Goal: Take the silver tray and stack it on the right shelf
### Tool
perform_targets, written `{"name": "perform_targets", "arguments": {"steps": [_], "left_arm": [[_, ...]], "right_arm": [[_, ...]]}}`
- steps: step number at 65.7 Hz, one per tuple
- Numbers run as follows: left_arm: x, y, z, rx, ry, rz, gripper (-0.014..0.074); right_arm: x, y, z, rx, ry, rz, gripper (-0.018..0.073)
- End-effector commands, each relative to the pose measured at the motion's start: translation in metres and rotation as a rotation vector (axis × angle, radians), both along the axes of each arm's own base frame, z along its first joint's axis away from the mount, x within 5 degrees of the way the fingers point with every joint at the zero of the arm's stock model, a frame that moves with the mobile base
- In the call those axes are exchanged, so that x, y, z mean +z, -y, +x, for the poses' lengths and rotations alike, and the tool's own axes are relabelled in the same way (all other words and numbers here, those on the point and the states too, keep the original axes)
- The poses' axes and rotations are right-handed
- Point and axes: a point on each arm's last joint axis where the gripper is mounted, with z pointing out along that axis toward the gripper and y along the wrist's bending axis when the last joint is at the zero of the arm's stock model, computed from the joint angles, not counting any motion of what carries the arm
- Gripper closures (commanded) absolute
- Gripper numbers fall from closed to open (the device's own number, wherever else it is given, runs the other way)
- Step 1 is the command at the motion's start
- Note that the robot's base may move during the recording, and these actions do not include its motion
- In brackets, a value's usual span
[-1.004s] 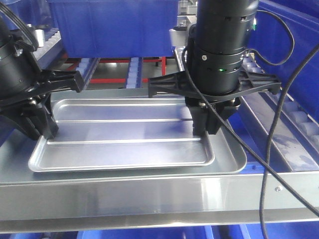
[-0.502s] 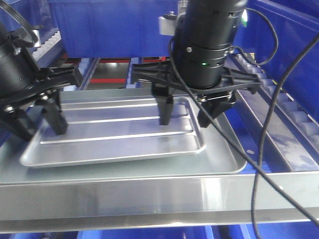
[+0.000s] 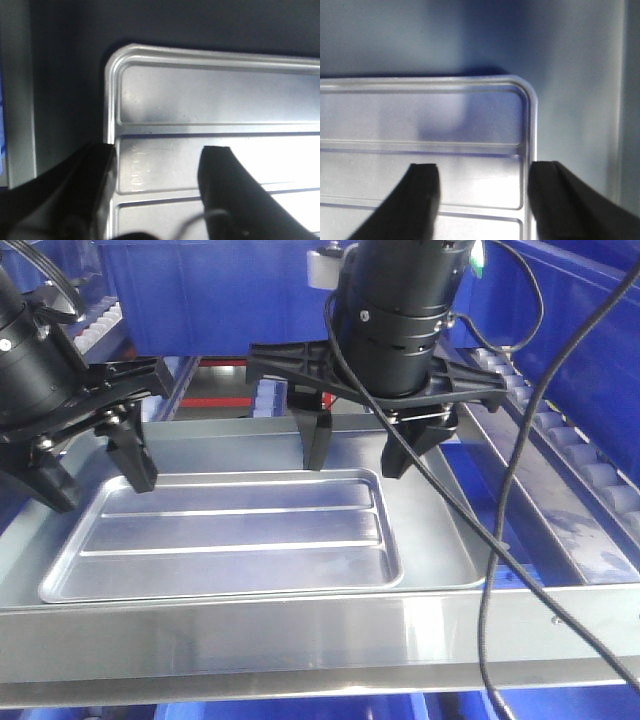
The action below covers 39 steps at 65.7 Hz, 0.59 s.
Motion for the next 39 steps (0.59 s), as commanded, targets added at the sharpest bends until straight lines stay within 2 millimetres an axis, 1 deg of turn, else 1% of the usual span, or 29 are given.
{"name": "perform_targets", "arguments": {"steps": [1,4,5,6,7,8,10,15,22,28,30,36,39], "left_arm": [[0.026,0.0,0.005,-0.018,0.093,-0.005,0.0502],[0.03,0.0,0.005,-0.023,0.077,0.005,0.0631],[0.031,0.0,0.006,-0.024,0.075,0.005,0.0667],[0.032,0.0,0.006,-0.024,0.076,0.005,0.0701],[0.033,0.0,0.006,-0.025,0.078,0.005,0.0715],[0.033,0.0,0.007,-0.027,0.082,0.008,0.0701],[0.035,0.001,0.008,-0.026,0.094,0.003,0.0674],[0.038,0.002,0.011,-0.021,0.135,-0.013,0.068],[0.043,0.003,0.014,-0.022,0.154,-0.018,0.069],[0.046,0.002,0.013,-0.022,0.156,-0.02,0.069],[0.048,0.002,0.012,-0.021,0.162,-0.024,0.069],[0.052,0.0,0.006,-0.019,0.192,-0.038,0.069],[0.054,-0.003,0.001,-0.015,0.228,-0.052,0.0689]], "right_arm": [[0.043,0.003,0.0,0.016,0.123,0.05,0.023],[0.046,0.005,-0.001,0.017,0.133,0.047,0.0366],[0.048,0.005,-0.002,0.019,0.138,0.046,0.0438],[0.048,0.005,-0.001,0.02,0.142,0.043,0.0485],[0.049,0.006,-0.001,0.023,0.148,0.04,0.0525],[0.049,0.006,-0.001,0.025,0.153,0.039,0.0529],[0.05,0.005,-0.001,0.027,0.16,0.043,0.0496],[0.049,0.006,0.003,0.03,0.175,0.042,0.0463],[0.047,0.007,0.005,0.027,0.178,0.039,0.0464],[0.052,0.011,0.001,0.019,0.17,0.028,0.0515],[0.054,0.011,0.0,0.021,0.172,0.03,0.0512],[0.062,0.009,-0.006,0.057,0.224,0.047,0.0508],[0.067,0.008,-0.01,0.102,0.282,0.05,0.0508]]}}
